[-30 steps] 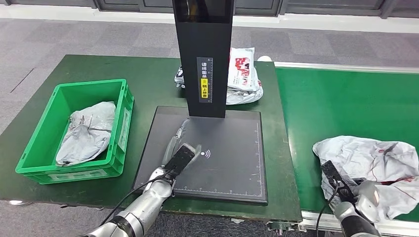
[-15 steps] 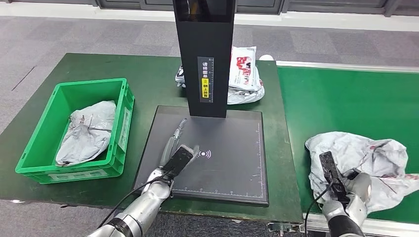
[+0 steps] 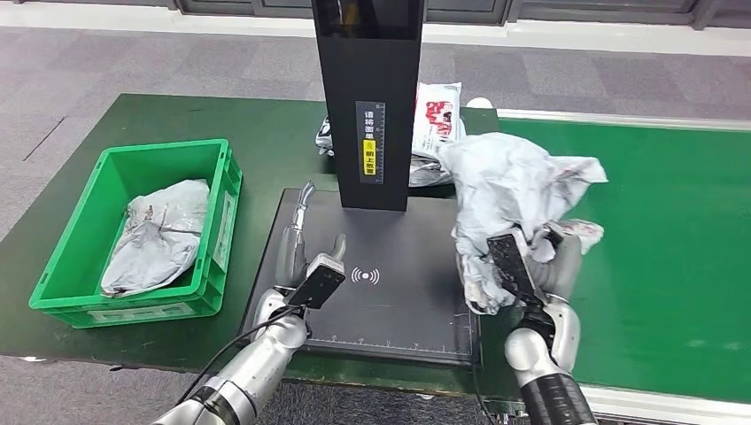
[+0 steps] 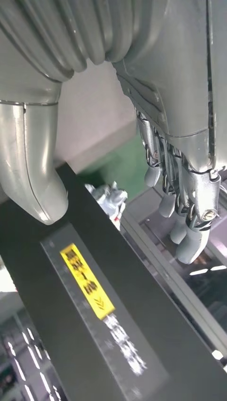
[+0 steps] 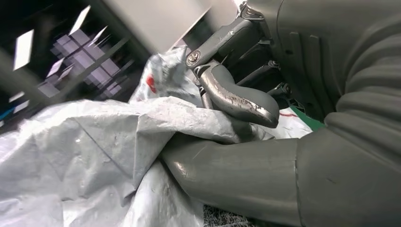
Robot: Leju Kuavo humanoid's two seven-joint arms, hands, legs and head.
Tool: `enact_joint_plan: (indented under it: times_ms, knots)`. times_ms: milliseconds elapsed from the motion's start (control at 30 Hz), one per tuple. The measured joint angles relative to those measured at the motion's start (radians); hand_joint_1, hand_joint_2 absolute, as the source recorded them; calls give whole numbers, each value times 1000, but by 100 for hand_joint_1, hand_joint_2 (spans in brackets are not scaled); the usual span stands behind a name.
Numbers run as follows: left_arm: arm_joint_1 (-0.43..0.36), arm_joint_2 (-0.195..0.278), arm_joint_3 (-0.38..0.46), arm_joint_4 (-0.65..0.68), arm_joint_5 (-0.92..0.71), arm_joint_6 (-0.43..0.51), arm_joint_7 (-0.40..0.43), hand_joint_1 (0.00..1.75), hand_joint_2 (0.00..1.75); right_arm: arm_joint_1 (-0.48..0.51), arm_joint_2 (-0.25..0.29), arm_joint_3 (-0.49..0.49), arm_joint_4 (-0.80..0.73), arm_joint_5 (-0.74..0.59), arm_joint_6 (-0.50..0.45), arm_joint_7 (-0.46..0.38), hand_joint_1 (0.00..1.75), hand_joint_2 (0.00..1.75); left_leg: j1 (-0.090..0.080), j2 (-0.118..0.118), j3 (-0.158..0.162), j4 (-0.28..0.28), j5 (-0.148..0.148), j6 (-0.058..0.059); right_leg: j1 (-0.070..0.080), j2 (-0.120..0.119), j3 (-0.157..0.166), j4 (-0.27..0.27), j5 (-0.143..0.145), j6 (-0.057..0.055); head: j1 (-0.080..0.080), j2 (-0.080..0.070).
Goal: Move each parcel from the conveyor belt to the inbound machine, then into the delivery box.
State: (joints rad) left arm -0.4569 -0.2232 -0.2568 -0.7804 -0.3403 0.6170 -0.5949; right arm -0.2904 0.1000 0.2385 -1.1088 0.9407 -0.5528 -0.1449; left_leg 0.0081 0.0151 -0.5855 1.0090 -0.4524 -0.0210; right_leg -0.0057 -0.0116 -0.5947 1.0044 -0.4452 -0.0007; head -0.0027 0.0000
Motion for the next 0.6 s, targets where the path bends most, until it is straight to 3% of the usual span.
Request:
enact_joint_plan:
  times_ms: [133,300,600]
  knots:
    - [-8,0,-6,-18,34,8,-23,0,175,-33,20,144,12,-145,112,-60,175,175,0,-1,0,0,0,0,0,-1,0,0,0,0,0,0]
    - [-18,-1,-18,-20,54,13,-43,0,175,-58,44,289,81,-198,237,-72,175,175,0,-1,-1,0,0,0,0,-1,-1,0,0,0,0,0]
    - [-23,-2,-32,-21,58,24,-48,0,175,-65,55,419,196,-205,330,-67,175,175,0,-2,-2,0,0,0,0,-1,-2,0,0,0,0,0]
